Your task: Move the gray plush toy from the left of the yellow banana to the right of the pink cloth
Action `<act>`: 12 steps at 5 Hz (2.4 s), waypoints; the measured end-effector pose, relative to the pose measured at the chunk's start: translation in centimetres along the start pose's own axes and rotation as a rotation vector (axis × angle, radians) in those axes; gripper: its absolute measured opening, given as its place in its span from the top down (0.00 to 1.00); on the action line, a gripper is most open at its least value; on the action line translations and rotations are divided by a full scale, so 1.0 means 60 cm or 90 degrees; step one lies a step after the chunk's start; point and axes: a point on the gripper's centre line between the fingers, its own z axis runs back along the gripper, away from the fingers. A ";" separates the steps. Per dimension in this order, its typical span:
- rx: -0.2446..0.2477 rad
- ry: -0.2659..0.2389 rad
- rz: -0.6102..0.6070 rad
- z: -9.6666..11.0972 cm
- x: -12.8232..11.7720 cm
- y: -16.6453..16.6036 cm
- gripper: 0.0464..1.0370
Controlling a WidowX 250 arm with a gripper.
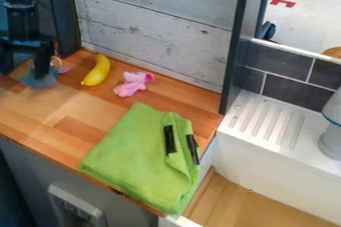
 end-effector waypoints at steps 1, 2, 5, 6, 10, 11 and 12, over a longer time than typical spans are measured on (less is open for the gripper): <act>0.013 -0.020 0.017 0.002 0.009 -0.002 0.04; 0.012 -0.047 0.026 0.024 0.024 -0.005 0.04; -0.009 -0.021 0.009 -0.009 0.069 -0.012 0.04; -0.009 0.003 0.011 -0.031 0.087 -0.012 0.04; 0.012 0.072 -0.014 -0.015 0.039 -0.045 0.32; 0.011 0.041 -0.025 0.035 0.015 -0.079 0.32; 0.006 0.042 -0.073 0.049 -0.011 -0.154 0.32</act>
